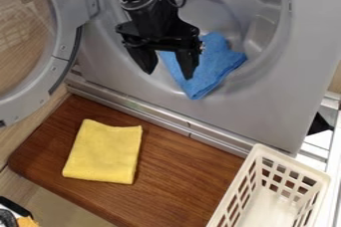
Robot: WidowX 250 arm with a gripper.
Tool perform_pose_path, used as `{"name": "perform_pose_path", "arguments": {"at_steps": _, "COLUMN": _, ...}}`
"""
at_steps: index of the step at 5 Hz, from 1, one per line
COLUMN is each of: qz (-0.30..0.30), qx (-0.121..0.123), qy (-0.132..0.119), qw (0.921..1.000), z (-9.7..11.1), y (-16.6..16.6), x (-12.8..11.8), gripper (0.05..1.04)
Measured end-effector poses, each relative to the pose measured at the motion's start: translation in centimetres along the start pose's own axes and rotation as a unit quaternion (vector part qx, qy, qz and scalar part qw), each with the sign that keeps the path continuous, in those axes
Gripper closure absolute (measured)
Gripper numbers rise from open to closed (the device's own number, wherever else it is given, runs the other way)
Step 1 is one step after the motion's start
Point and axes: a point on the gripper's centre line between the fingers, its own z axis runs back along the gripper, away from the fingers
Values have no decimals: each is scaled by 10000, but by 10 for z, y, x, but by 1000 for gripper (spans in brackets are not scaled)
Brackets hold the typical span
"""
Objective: Move the yellow fabric to the right side
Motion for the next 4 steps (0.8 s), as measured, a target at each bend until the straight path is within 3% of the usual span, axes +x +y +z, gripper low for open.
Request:
{"name": "perform_pose_path", "arguments": {"at_steps": 1, "qz": 29, "qx": -4, "qy": 142, "qw": 9999, "z": -7, "y": 1, "x": -5, "gripper": 83}}
{"name": "perform_pose_path", "arguments": {"at_steps": 3, "qz": 787, "qx": 333, "qy": 336, "qw": 9958, "z": -16, "y": 67, "x": -18, "gripper": 83}}
{"name": "perform_pose_path", "arguments": {"at_steps": 4, "qz": 1159, "qx": 394, "qy": 156, "qw": 9924, "z": -23, "y": 97, "x": -24, "gripper": 83}}
